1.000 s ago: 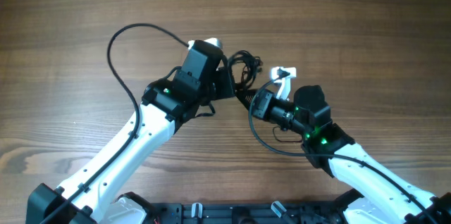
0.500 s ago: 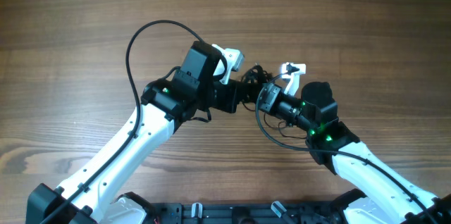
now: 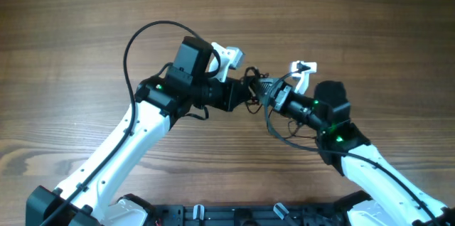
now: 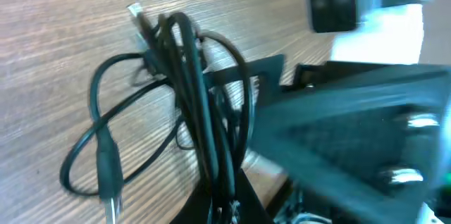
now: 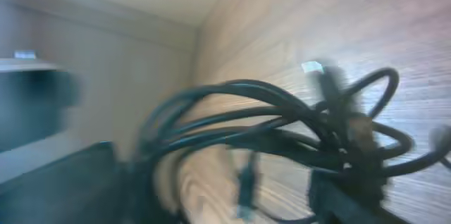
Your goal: Untangle cables
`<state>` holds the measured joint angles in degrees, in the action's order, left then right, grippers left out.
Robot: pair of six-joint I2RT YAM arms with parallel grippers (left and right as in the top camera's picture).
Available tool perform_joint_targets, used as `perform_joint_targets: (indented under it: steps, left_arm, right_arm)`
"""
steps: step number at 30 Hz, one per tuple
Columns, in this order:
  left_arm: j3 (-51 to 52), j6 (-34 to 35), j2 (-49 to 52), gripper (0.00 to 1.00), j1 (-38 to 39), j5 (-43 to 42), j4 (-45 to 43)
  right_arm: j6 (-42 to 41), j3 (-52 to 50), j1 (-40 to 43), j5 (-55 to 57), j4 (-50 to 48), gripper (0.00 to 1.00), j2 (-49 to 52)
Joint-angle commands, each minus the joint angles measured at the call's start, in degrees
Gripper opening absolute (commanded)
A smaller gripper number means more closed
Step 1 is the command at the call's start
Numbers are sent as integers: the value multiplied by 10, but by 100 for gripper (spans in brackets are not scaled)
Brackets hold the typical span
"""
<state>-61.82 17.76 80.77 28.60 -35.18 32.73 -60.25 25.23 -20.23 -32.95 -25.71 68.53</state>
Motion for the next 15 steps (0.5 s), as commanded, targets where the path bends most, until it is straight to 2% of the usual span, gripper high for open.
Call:
perform_joint_targets:
  steps: [1,3,6,7,8,9,11,12,13,15]
  left_arm:
    - [0,101,-4,4,-49,-15,-4]
    - [0,130,-4,4,-78,-15,-11]
    - [0,132,-4,4,-111,-16,-12]
    - [0,139,-4,4,-121,-18,-12]
    - [0,157,-4,4,-127,-22,-12]
    - [0,164,-4,4,-133,-40,-18]
    - [0,136,-4,4,-136,-103,-44]
    - [0,104,-4,4,-136,-153,-63]
    - [0,62,-4,4,-136,-237,-85]
    - [0,54,-4,4,-136,-260,-85]
  right_arm:
    - [3,6,61,-108,0,93,-13]
    - [10,6,87,-151,2,98,-13]
    - [87,6,114,-188,10,99,-13]
    - [130,6,116,-188,16,100,-13]
    - [215,6,116,-185,36,100,-12]
    - [282,6,116,-176,67,100,-12]
    - [346,6,116,-154,119,100,-12]
    - [380,6,115,-144,151,99,-12]
    - [422,6,115,-145,177,100,-12]
    - [424,6,115,-145,176,100,-12]
